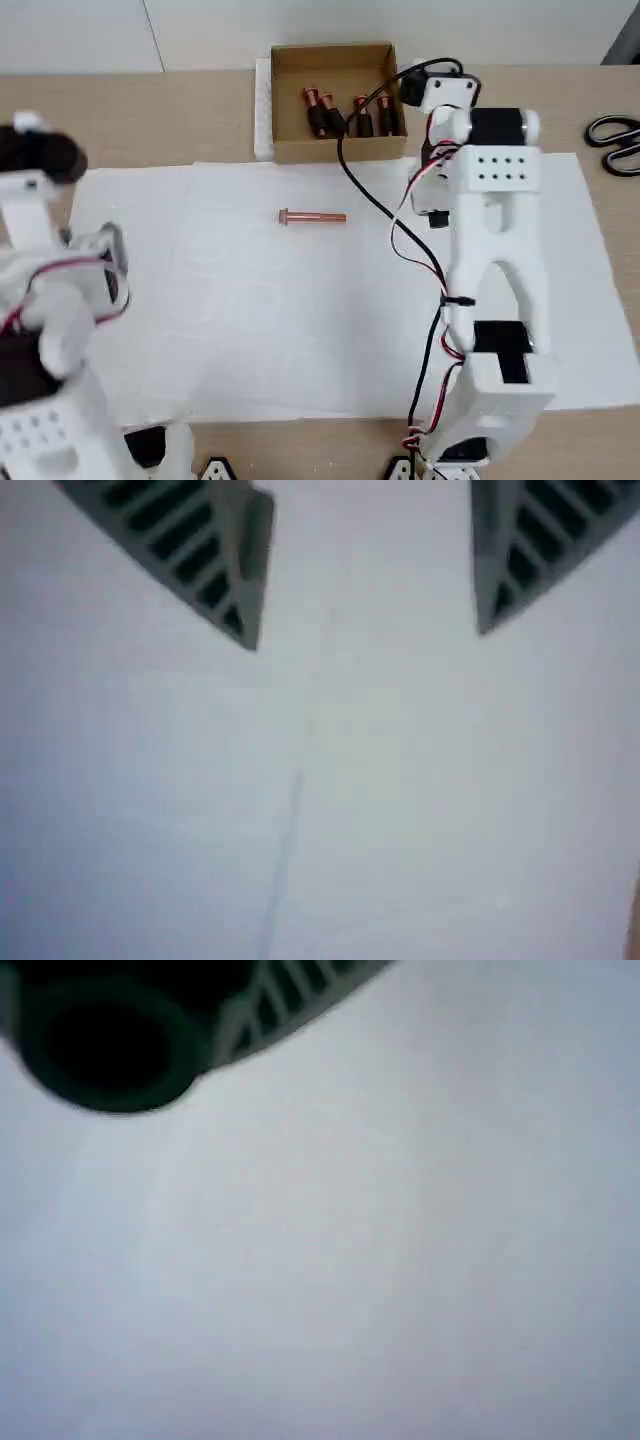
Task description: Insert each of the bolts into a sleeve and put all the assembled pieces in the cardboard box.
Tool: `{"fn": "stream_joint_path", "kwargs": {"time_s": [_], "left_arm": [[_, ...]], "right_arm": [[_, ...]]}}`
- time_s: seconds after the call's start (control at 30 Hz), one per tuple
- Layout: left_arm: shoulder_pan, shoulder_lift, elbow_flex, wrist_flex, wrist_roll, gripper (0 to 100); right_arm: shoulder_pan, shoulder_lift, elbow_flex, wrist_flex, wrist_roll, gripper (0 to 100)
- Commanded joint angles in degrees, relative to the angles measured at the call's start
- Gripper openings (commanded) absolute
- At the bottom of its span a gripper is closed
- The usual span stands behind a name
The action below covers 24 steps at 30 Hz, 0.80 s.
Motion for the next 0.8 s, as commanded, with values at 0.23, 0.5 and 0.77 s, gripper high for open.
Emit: {"fn": "stream_joint_path", "kwargs": {"time_s": [0.23,0.5,0.77], "left_arm": [[25.7,44.7,-25.2,3.6,15.4,14],[33.2,53.4,-30.4,5.4,18.0,14],[38.2,61.5,-30.5,-2.4,44.1,14]], "right_arm": [[0.6,-5.3,5.4,0.7,0.0,0.3],[5.1,-5.3,5.4,0.8,0.0,0.3],[9.0,-5.3,5.4,0.9,0.0,0.3]]}}
